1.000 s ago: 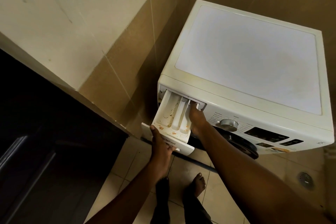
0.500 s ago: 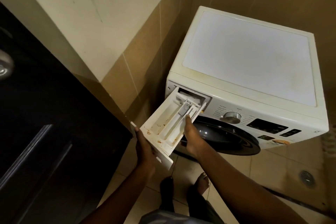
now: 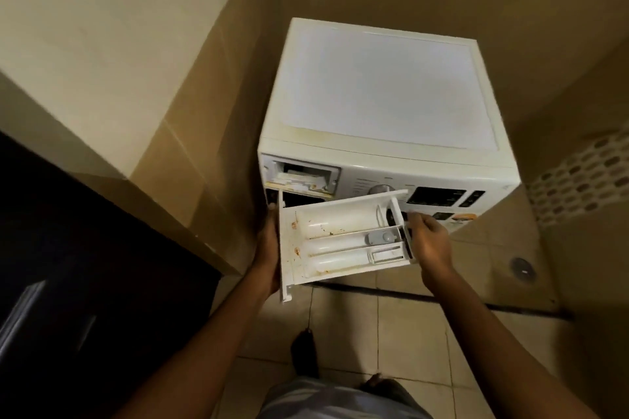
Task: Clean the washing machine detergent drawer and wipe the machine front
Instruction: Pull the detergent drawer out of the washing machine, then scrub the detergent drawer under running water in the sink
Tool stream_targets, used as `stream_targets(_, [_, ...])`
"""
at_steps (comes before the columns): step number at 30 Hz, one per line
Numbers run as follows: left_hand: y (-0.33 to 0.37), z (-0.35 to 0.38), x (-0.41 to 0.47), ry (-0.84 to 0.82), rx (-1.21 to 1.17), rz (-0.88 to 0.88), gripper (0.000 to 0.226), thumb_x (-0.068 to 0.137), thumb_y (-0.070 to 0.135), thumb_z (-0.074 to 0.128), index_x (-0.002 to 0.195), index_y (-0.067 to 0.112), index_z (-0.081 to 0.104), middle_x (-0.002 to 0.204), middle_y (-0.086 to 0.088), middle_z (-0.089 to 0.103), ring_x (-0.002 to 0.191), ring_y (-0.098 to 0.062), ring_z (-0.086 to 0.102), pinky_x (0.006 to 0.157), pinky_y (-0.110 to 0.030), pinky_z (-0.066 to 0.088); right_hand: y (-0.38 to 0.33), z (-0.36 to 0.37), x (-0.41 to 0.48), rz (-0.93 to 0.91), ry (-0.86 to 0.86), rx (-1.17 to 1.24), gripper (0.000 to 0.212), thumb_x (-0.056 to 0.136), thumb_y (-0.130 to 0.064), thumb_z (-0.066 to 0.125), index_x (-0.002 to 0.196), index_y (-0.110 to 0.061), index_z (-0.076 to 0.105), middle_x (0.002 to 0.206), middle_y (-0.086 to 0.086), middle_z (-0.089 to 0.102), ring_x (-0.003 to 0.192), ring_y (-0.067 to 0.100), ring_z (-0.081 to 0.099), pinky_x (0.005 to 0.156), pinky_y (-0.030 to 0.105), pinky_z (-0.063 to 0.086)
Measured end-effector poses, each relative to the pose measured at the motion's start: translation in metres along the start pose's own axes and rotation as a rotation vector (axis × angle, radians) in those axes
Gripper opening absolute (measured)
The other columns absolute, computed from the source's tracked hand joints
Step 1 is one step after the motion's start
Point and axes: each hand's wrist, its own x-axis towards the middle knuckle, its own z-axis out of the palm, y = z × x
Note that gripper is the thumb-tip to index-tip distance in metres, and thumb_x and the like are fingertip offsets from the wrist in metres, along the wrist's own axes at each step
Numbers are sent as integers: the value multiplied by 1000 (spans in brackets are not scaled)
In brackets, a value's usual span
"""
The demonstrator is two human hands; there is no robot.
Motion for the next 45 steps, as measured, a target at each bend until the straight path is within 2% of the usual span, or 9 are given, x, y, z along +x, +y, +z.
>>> stream_targets(6, [-7,70,19,-30,151,22,76,81,75,54,120,12,70,121,-21,68,107,-40,67,97,-59,51,13,-72,-4,-54,-47,-198,30,99,-45,46,94,-24,67,85,-2,67,84,20,63,75,39,49])
stream_targets(13, [-47,179,12,-244,341,-28,60,97,62,40,107,12,72,100,-15,74,88,-31,72,68,-38,57,70,-169,-13,81,236,-80,31,94,-49,51,75,-28,64,75,-1,65,79,24,62,75,41,50])
stream_targets(16, [-73,234,-4,-334,420,-64,59,100,56,37,96,11,75,92,-15,76,84,-30,73,69,-36,57,98,-218,-20,130,343,-31,37,93,-51,50,66,-27,59,69,-3,62,73,23,59,69,39,48])
stream_targets(20, [-110,302,-16,-397,497,-103,63,96,63,40,107,12,75,111,-21,72,98,-36,71,88,-46,55,123,-283,-29,174,428,24,37,96,-47,50,86,-17,67,81,-2,67,82,21,63,74,37,48])
stream_targets(24, [-156,380,-44,-520,542,-145,65,100,60,34,79,18,79,85,-11,76,71,-25,74,62,-34,55,157,-354,-36,205,558,62,33,95,-48,49,83,-21,64,88,1,69,87,24,63,71,34,44])
stream_targets(28, [-182,435,-61,-612,581,-190,67,100,62,31,88,15,77,86,-10,77,72,-25,75,57,-30,57,165,-403,-48,246,609,132,38,93,-49,50,68,-22,58,72,-1,65,76,24,61,66,35,43])
stream_targets(37, [-298,613,-81,-911,833,-258,64,96,66,41,103,12,75,99,-16,74,91,-35,72,79,-43,57,219,-538,-58,400,972,292,38,88,-52,49,62,-24,54,56,3,59,62,28,58,67,39,49])
stream_targets(42, [-371,704,-87,-1093,986,-288,75,85,74,53,120,10,70,127,-29,62,113,-46,63,102,-62,46,251,-597,-61,502,1126,350,37,91,-46,48,67,-19,56,63,1,61,68,27,60,72,44,53])
stream_targets(45, [-414,750,-95,-1200,1104,-267,71,82,76,49,113,17,74,120,-24,68,109,-44,66,101,-63,46,266,-623,-64,558,1224,390,36,93,-45,47,73,-17,58,70,2,65,73,28,63,75,47,54])
